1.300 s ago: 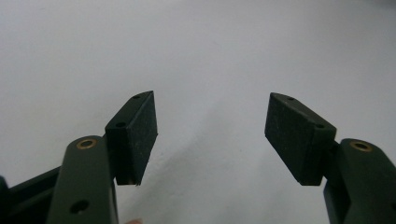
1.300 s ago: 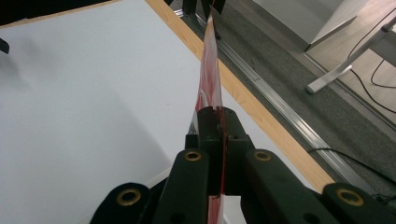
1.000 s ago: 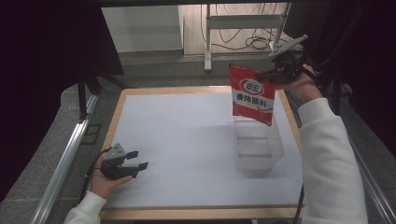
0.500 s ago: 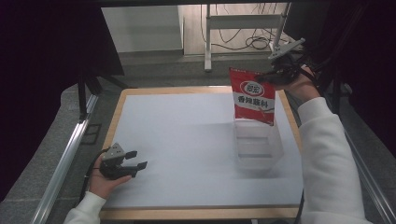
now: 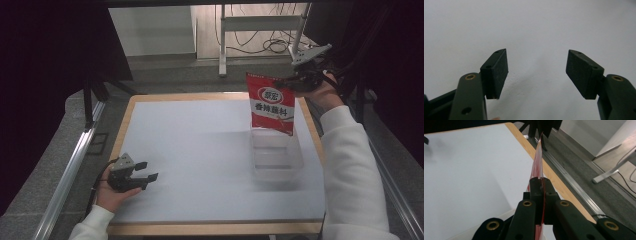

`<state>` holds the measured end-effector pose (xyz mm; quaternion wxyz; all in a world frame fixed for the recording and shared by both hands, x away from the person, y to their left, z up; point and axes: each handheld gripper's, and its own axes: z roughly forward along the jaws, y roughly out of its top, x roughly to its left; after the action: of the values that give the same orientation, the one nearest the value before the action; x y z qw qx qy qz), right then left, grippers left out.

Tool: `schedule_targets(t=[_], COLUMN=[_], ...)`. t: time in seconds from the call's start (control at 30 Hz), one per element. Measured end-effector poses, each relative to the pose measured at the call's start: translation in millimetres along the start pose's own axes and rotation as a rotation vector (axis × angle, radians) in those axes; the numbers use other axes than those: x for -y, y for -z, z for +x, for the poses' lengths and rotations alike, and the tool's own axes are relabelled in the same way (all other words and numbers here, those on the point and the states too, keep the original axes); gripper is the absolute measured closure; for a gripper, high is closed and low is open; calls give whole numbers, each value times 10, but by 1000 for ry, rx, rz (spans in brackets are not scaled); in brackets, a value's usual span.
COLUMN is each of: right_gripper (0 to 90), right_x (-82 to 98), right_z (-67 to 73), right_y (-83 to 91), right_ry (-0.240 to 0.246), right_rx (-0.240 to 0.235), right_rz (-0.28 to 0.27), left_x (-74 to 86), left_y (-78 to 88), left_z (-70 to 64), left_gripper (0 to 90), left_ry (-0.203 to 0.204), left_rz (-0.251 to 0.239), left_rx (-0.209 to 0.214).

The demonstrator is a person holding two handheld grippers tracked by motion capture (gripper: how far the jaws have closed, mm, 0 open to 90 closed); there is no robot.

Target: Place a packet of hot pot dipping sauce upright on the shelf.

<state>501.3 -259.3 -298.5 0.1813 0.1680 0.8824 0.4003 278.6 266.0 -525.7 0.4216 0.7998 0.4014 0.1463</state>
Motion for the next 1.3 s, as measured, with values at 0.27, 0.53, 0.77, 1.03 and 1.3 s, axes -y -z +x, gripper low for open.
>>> schedule_targets(t=[0.27, 0.53, 0.77, 1.03, 1.3], right_gripper=[889, 890, 890, 889, 816], right_x=[-12, 14, 206, 484, 633], right_z=[28, -37, -140, -108, -64], right_y=[57, 38, 38, -34, 34], right_ry=[18, 71, 65, 39, -44], right_rx=[-50, -100, -107, -88, -25], right_rz=[-33, -51, -86, -49, -29], left_x=[1, 2, -2, -18, -95], left_y=[21, 41, 41, 24, -55], left_z=[-25, -50, -61, -30, -15], left_gripper=[340, 340, 339, 340, 340], left_ry=[1, 12, 29, 41, 5], left_rz=[0, -3, -4, -15, -14], left_rx=[-7, -24, -37, -16, 21])
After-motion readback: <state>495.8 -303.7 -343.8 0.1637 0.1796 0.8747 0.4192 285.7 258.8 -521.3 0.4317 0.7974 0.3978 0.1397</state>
